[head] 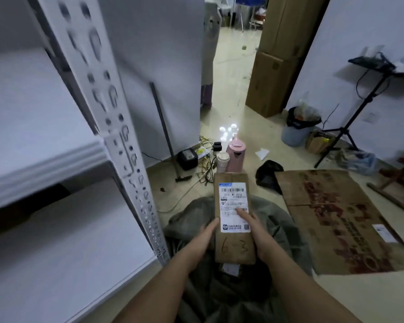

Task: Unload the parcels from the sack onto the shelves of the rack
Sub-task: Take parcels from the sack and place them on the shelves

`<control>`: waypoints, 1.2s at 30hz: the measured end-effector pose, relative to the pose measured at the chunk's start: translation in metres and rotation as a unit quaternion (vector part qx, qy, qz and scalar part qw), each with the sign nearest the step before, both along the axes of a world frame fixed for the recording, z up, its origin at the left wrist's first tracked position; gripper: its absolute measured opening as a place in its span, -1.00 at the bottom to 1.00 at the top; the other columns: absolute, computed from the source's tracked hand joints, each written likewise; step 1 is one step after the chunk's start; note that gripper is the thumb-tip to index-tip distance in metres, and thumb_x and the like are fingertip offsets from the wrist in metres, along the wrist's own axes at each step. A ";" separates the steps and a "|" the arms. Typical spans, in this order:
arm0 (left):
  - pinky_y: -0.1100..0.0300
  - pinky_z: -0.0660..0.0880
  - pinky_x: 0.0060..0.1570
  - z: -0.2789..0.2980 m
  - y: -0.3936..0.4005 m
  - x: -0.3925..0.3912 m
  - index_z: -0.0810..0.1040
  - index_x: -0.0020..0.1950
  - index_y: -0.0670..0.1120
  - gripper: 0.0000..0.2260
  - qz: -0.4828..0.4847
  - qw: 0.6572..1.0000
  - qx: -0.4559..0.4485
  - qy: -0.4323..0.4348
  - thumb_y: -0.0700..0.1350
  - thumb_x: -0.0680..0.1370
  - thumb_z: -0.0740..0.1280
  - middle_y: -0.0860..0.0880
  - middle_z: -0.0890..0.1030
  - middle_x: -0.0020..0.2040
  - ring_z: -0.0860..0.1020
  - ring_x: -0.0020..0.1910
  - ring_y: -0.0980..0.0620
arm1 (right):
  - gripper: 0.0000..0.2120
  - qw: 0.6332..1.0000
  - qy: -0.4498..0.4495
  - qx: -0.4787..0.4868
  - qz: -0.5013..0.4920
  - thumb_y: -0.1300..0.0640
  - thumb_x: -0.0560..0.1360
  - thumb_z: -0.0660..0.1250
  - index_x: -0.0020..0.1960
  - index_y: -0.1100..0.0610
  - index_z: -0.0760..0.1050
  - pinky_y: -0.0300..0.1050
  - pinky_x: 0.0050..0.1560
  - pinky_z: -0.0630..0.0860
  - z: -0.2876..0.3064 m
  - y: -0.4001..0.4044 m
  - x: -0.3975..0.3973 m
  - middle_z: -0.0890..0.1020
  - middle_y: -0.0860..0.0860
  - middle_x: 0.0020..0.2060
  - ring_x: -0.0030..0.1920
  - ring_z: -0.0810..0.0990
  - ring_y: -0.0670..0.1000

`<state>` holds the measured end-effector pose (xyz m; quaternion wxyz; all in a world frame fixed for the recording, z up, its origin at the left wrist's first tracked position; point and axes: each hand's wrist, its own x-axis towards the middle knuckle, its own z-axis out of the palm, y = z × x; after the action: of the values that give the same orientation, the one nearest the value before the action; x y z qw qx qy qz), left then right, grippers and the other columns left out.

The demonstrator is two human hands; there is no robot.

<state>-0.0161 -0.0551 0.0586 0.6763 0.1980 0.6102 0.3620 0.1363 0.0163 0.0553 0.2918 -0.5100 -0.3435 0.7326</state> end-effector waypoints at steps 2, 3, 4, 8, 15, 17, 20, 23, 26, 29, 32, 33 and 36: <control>0.08 0.54 0.10 0.049 -0.007 0.003 0.42 0.38 0.04 -0.45 -0.024 1.000 0.000 -0.011 0.28 0.47 0.28 -0.03 0.63 0.15 0.59 0.13 -0.02 | -0.47 1.000 -0.001 -0.013 0.015 -0.03 0.41 0.42 0.32 0.12 0.44 0.01 -0.11 0.62 0.046 -0.012 -0.001 0.69 0.18 0.03 0.01 0.68 0.20; 0.11 0.56 0.02 0.071 -0.012 0.004 0.43 0.36 0.05 -0.51 -0.029 1.000 0.004 -0.008 0.25 0.51 0.26 -0.02 0.64 0.13 0.61 0.10 -0.01 | -0.52 1.000 -0.001 -0.018 0.016 -0.02 0.45 0.40 0.30 0.12 0.45 0.01 -0.09 0.62 0.065 -0.020 -0.002 0.69 0.17 0.02 0.01 0.68 0.19; 0.13 0.57 -0.02 0.094 -0.017 0.004 0.42 0.36 0.07 -0.55 -0.031 0.999 0.004 -0.006 0.22 0.54 0.24 -0.02 0.64 0.12 0.61 0.09 -0.01 | -0.56 1.000 -0.001 -0.022 0.018 -0.02 0.48 0.38 0.29 0.12 0.46 0.02 -0.07 0.62 0.087 -0.026 -0.001 0.69 0.17 0.02 0.02 0.68 0.19; 0.16 0.53 -0.14 0.181 -0.040 0.004 0.32 0.40 0.11 -0.55 -0.024 1.000 -0.003 0.018 0.22 0.56 0.22 0.02 0.60 0.13 0.59 0.05 0.04 | -0.51 0.999 0.000 -0.039 0.022 -0.10 0.49 0.34 0.32 0.15 0.47 0.09 0.09 0.58 0.162 -0.050 -0.003 0.67 0.17 0.08 0.10 0.65 0.21; 0.14 0.57 -0.07 0.255 -0.093 -0.015 0.05 0.56 -0.07 -0.20 0.019 1.000 -0.004 0.022 0.20 0.48 0.37 -0.11 0.51 0.31 0.57 0.16 -0.06 | -0.54 0.999 -0.016 -0.008 0.045 -0.10 0.54 0.28 0.32 0.15 0.46 0.05 0.05 0.59 0.256 -0.102 -0.022 0.67 0.16 0.08 0.07 0.66 0.18; 0.15 0.57 -0.07 0.268 -0.112 -0.022 0.12 0.54 -0.08 -0.25 0.024 0.999 0.011 0.033 0.17 0.49 0.37 -0.10 0.53 0.30 0.58 0.12 -0.03 | -0.58 0.998 -0.023 0.004 0.057 -0.08 0.57 0.25 0.32 0.14 0.45 -0.02 -0.06 0.60 0.271 -0.120 -0.030 0.67 0.16 0.08 0.05 0.67 0.17; 0.29 0.54 -0.24 0.290 -0.140 -0.032 0.25 0.47 -0.07 -0.49 0.027 0.998 0.035 0.038 0.06 0.58 0.28 -0.08 0.55 0.26 0.58 0.00 0.05 | -0.53 0.995 -0.044 0.020 0.087 -0.11 0.53 0.30 0.36 0.08 0.39 -0.01 -0.03 0.60 0.289 -0.141 -0.044 0.65 0.14 0.11 0.09 0.64 0.17; 0.38 0.50 -0.42 0.320 -0.173 -0.037 0.36 0.27 -0.01 -0.79 0.042 0.996 0.054 0.052 -0.02 0.65 0.15 0.01 0.60 0.00 0.57 -0.18 0.16 | -0.57 0.991 -0.050 0.036 0.118 -0.11 0.52 0.33 0.32 0.03 0.38 -0.01 0.00 0.59 0.301 -0.163 -0.059 0.67 0.10 0.07 0.06 0.66 0.13; 0.43 0.44 -0.53 0.351 -0.210 -0.040 0.43 0.16 -0.01 -0.78 0.084 0.994 0.050 0.056 0.01 0.67 0.05 0.04 0.59 -0.14 0.55 -0.24 0.18 | -0.52 0.985 -0.044 0.051 0.160 -0.09 0.50 0.37 0.35 0.02 0.37 0.07 0.13 0.57 0.306 -0.185 -0.075 0.68 0.06 0.06 0.03 0.68 0.10; 0.42 0.46 -0.48 0.344 -0.240 -0.047 0.57 0.07 -0.06 -0.58 0.139 0.989 0.024 0.050 0.05 0.67 -0.06 0.00 0.64 -0.16 0.60 -0.28 0.16 | -0.45 0.975 -0.048 0.068 0.205 -0.12 0.49 0.36 0.40 0.00 0.29 0.06 0.17 0.54 0.306 -0.211 -0.090 0.66 0.02 0.09 0.06 0.66 0.06; 0.30 0.52 -0.29 0.323 -0.272 -0.062 0.60 0.13 -0.07 -0.50 0.202 0.978 0.010 0.051 0.12 0.65 -0.09 -0.06 0.69 -0.09 0.64 -0.14 0.05 | -0.52 0.961 -0.052 0.074 0.261 -0.10 0.54 0.31 0.39 -0.03 0.27 -0.13 -0.09 0.54 0.308 -0.248 -0.106 0.64 -0.01 0.13 0.06 0.64 0.00; 0.24 0.54 -0.19 0.317 -0.282 -0.067 0.59 0.15 -0.06 -0.48 0.233 0.970 0.004 0.065 0.19 0.61 -0.06 -0.08 0.69 -0.06 0.64 -0.08 0.01 | -0.55 0.956 -0.056 0.073 0.279 -0.10 0.55 0.29 0.39 -0.02 0.30 -0.16 -0.14 0.52 0.307 -0.258 -0.111 0.64 -0.01 0.13 0.07 0.64 -0.02; -0.01 0.53 0.11 0.278 -0.321 -0.095 0.49 0.29 -0.03 -0.22 0.319 0.943 -0.024 0.093 0.46 0.28 0.09 -0.11 0.65 0.09 0.62 0.05 -0.09 | -0.55 0.933 -0.075 0.086 0.341 -0.08 0.54 0.29 0.39 -0.01 0.34 -0.16 -0.16 0.51 0.305 -0.290 -0.132 0.64 -0.02 0.13 0.06 0.64 -0.02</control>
<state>-0.1106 -0.3760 0.3363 0.4703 0.0094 0.7099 0.5241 0.0039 -0.2741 0.3606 0.0407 -0.3885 -0.5794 0.7153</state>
